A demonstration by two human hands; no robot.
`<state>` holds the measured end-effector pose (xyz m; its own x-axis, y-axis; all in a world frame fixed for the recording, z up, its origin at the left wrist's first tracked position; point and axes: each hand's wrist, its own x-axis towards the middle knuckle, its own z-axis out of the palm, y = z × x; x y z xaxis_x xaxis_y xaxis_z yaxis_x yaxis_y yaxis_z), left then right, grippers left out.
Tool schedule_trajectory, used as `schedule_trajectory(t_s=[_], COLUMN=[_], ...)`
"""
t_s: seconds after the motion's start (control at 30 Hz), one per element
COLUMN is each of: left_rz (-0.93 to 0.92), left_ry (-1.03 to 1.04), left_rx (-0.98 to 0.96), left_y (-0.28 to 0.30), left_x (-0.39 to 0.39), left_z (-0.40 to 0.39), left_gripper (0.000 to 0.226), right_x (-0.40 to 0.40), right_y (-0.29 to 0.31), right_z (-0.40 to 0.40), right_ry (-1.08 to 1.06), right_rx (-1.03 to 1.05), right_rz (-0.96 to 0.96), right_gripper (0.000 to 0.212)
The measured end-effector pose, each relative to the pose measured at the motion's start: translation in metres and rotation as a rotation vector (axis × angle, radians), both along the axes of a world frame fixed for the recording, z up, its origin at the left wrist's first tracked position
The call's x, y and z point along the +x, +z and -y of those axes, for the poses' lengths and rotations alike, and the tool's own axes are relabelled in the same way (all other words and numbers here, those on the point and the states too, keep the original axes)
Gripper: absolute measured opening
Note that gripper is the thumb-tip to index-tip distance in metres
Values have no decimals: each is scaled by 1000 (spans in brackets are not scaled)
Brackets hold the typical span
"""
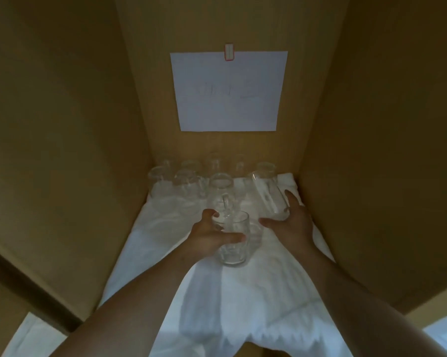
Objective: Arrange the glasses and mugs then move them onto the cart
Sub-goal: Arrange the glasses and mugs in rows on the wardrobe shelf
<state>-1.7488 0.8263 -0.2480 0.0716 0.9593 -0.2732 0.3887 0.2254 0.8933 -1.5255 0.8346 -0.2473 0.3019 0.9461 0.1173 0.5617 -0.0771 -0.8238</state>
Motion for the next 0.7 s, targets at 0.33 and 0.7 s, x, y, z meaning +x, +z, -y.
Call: schedule_trajectory(t_s=[0.33,0.7], left_rz=[61,130], left_ry=[-16,-47], left_rx=[-50,-59], left_y=[-11,-13], left_x=[-6,-10], left_z=[-22,-25], left_gripper=[112,110], right_x=[-17,-49], right_y=[20,11], right_z=[-48,-100], right_ry=[49,84], right_rx=[129,160], right_rz=[6,80], right_gripper=[87,74])
